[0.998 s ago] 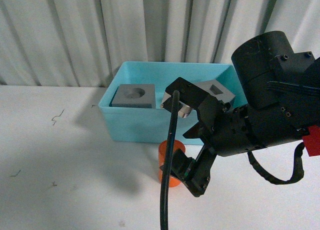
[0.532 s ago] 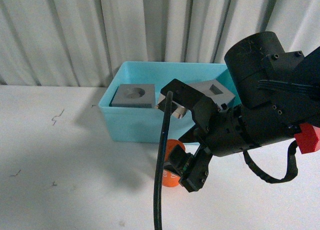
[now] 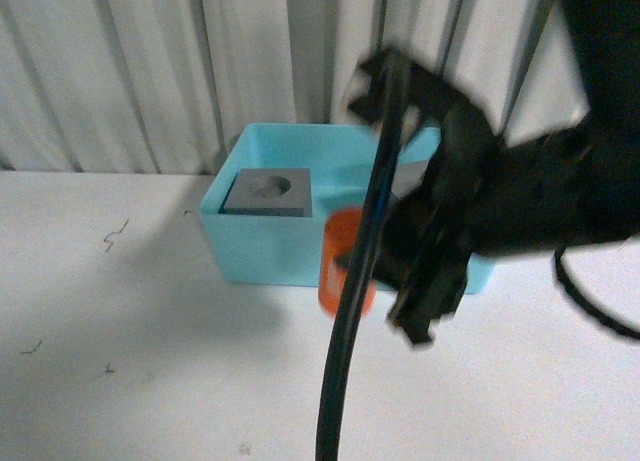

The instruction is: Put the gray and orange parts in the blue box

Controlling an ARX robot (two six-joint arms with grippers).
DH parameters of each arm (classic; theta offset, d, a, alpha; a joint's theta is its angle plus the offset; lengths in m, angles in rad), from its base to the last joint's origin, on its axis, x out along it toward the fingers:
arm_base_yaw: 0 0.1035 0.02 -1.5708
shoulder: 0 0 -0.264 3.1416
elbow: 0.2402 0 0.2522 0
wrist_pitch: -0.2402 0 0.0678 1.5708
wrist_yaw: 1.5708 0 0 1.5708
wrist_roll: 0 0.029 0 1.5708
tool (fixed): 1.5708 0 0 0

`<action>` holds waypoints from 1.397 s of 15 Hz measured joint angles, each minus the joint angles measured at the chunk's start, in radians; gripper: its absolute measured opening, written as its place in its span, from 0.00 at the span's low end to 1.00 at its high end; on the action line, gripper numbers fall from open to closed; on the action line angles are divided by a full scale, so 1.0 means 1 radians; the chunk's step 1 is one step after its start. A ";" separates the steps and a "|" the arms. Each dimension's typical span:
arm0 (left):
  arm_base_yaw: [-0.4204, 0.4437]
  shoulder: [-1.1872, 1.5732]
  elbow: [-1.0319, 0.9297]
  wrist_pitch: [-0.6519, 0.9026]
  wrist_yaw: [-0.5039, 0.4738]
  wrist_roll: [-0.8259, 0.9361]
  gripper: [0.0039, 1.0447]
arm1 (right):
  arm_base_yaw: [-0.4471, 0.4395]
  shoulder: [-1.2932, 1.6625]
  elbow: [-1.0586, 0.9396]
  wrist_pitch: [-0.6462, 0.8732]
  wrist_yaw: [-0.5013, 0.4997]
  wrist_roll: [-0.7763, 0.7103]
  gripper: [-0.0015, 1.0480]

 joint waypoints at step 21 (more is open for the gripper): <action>0.000 0.000 0.000 0.000 0.000 0.000 0.94 | 0.035 0.469 0.527 0.179 0.411 0.454 0.43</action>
